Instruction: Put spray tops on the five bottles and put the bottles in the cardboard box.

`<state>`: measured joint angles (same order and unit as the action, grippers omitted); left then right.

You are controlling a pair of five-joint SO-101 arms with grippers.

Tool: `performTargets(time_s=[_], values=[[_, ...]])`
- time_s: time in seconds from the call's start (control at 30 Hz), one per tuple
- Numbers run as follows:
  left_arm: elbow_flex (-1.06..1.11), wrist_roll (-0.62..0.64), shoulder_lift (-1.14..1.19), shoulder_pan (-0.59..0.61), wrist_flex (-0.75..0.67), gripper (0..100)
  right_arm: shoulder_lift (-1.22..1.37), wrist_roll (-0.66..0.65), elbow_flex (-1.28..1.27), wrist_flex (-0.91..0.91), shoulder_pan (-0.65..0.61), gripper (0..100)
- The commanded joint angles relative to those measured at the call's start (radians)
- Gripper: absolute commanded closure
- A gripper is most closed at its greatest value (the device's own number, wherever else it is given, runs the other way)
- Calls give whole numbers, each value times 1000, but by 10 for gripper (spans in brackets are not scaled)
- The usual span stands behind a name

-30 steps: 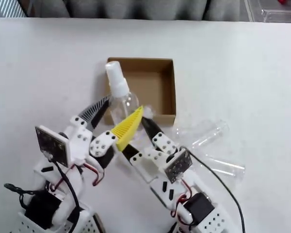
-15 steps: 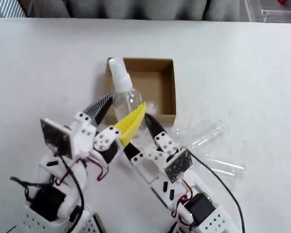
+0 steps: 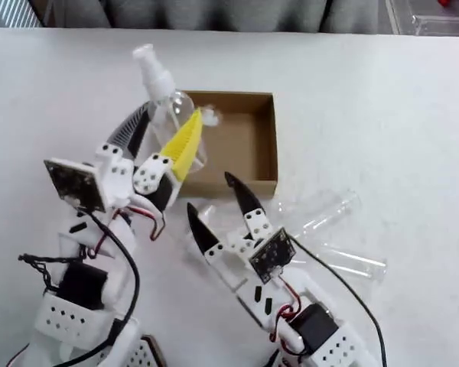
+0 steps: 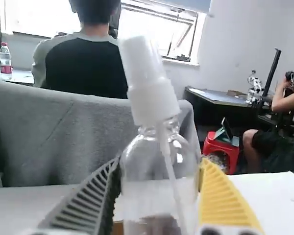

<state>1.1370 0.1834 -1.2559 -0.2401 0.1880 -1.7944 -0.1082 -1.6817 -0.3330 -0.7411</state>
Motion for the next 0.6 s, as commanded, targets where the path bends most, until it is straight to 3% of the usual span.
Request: performTargets(time_s=[0.0,0.1,0.2,0.27,0.4,0.57], values=[[-74,14,7,8,-52,980,-8,-9,-8,-1,30,762],[-75,14,59,8,-58,980,-8,-3,-6,10,24,829],[-74,14,160,10,-126,980,-8,-3,-8,70,12,998],[-74,14,223,10,-176,980,-8,-3,-8,79,15,951],[-74,15,328,1,-261,980,-8,-3,-8,93,12,983],[-71,15,352,-68,-230,980,-8,-3,-8,93,15,983]])
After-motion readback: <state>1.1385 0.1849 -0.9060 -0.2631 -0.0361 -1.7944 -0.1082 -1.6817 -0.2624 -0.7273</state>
